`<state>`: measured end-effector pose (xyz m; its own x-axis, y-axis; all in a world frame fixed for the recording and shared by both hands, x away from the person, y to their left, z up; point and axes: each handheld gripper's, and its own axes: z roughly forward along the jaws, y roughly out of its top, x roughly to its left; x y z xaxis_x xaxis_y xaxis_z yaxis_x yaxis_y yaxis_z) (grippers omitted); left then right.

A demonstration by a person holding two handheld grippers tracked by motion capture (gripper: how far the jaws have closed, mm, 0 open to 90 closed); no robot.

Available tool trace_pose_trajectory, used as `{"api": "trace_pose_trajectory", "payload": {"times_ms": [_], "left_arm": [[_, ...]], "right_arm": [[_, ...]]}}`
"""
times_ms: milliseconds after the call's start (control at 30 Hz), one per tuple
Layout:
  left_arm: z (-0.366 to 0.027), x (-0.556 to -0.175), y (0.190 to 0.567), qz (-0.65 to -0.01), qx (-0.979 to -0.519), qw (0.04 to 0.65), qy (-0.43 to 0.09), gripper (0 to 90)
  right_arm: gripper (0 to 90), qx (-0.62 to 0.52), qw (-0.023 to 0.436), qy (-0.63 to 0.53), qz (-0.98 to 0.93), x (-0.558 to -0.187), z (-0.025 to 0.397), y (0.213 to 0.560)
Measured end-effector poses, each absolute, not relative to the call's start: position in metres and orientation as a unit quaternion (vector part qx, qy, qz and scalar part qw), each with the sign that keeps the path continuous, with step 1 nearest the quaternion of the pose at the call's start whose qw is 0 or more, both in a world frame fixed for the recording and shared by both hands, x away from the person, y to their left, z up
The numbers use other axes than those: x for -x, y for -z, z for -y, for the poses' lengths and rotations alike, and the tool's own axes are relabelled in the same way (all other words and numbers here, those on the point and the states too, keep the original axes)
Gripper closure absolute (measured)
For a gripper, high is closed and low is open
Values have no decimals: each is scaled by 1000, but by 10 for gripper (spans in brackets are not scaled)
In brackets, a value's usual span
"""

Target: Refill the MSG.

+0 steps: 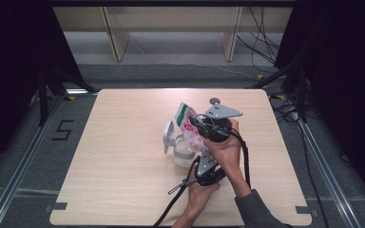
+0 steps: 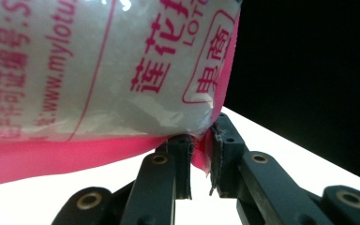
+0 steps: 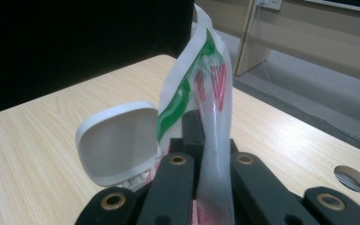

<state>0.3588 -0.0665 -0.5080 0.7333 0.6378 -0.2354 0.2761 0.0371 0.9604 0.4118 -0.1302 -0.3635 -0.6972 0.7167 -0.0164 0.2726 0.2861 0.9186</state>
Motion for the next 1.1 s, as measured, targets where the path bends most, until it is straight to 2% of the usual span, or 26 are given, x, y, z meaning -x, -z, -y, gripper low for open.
{"api": "trace_pose_trajectory", "payload": {"times_ms": [267,500,533,1100], "left_arm": [[66,-359,508,-336,-678,637,-144,795],[66,-359,507,-333,-680,637,-147,795],[66,-359,507,-333,-679,637,-148,795],[66,-361,507,-332,-677,641,-146,796]], "right_arm": [[900,-306,234,-502,-774,-413,131,362],[900,-305,224,-508,-773,-412,130,361],[900,-303,237,-504,-773,-413,131,361],[900,-310,231,-502,-773,-411,129,360]]}}
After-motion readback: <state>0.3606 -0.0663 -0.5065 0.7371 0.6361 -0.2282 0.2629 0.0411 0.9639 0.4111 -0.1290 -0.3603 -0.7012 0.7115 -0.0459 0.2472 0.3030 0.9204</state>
